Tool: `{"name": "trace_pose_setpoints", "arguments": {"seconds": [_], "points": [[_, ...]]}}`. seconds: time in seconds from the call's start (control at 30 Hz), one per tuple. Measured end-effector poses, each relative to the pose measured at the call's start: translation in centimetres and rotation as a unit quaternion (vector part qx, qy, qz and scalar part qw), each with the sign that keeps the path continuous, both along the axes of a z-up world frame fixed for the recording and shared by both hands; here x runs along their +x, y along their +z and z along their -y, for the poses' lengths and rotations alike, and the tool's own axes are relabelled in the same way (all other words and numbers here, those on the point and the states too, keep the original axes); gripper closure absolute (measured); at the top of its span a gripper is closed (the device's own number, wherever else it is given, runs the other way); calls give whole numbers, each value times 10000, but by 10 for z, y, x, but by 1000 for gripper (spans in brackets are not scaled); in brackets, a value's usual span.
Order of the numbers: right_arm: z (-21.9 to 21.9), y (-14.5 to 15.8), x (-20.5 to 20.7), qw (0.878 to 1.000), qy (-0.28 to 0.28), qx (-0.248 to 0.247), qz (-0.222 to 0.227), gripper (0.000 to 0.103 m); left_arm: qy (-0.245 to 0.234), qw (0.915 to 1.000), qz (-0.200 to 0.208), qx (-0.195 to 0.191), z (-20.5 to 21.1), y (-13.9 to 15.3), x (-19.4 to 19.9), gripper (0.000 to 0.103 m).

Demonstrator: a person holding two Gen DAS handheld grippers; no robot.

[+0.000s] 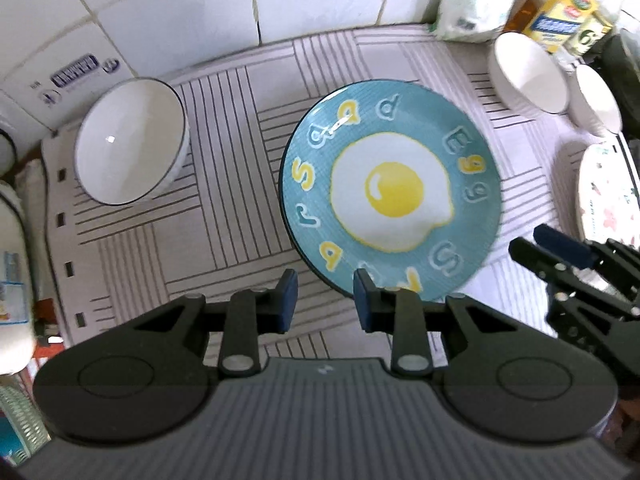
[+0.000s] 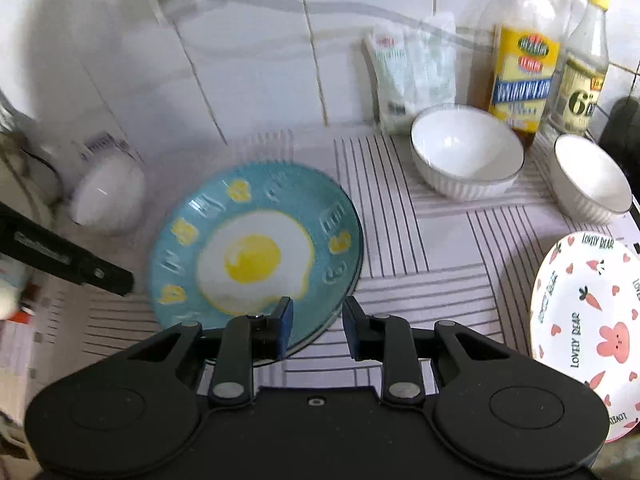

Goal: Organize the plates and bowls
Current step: 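Move the right tool to the pink LOVELY BEAR bunny plate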

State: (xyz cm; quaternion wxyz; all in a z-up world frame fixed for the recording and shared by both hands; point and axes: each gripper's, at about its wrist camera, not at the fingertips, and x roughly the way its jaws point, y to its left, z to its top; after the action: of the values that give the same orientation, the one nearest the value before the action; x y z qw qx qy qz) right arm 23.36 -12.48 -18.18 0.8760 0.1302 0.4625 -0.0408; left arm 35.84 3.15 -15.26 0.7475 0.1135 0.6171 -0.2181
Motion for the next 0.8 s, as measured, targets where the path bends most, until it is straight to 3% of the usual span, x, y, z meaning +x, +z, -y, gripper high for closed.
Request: {"name": "trace_pose_setpoints", "arguments": {"seconds": [0.13, 0.33, 0.53, 0.7, 0.8], "points": [[7, 32, -24, 9986, 321, 22, 427, 70, 21, 9998, 173, 123, -1, 28, -25, 61], [26, 73, -60, 9921, 749, 284, 965, 58, 211, 9987, 436, 126, 8, 65, -68, 48], [43, 107, -93, 9785, 1663, 206, 1200, 57, 361, 9976, 587, -12, 32, 88, -102, 36], [64, 129, -122, 9713, 1921, -34, 1403, 35, 102, 9977, 653, -138, 62, 98, -129, 26], [80, 134, -137, 9684, 2014, -256, 1448, 31, -30, 9971, 751, -110, 82, 102, -144, 19]]}}
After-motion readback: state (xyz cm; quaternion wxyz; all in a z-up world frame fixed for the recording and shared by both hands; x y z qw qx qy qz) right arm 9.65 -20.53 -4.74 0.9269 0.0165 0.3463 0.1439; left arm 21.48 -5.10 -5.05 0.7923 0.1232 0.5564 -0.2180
